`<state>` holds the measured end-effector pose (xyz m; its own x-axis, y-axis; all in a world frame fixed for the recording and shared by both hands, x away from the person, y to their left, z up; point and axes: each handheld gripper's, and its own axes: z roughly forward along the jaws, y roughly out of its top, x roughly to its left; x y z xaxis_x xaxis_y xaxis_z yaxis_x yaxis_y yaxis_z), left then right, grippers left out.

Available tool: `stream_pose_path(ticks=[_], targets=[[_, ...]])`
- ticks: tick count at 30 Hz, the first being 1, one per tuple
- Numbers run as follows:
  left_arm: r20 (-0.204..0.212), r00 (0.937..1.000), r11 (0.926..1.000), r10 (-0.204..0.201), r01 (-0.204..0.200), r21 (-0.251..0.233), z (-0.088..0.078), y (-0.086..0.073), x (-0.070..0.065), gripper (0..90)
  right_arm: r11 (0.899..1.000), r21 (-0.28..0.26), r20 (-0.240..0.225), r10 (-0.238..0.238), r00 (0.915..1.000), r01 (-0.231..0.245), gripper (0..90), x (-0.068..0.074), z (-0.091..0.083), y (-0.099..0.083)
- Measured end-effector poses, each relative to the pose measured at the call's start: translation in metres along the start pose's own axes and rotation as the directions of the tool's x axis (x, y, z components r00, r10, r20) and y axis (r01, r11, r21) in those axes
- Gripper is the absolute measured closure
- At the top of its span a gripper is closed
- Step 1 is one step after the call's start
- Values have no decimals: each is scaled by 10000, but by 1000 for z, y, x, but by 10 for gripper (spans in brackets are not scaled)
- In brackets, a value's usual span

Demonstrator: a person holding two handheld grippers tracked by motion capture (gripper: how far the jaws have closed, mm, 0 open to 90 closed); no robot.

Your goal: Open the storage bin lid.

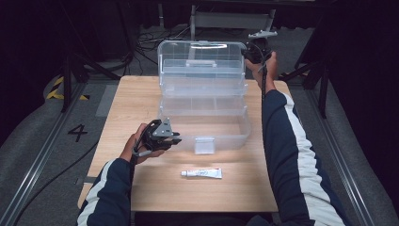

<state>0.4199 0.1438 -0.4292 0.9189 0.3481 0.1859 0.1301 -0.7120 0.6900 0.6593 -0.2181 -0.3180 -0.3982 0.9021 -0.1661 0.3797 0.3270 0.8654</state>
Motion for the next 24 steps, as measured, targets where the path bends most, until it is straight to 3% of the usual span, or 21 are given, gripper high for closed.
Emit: stream_pose_path(ticks=[24], targets=[[39,10000,9999,-12,12,-151,1,0,2,719,9982,587,-228,103,9997,-89,813,-18,25,-13]])
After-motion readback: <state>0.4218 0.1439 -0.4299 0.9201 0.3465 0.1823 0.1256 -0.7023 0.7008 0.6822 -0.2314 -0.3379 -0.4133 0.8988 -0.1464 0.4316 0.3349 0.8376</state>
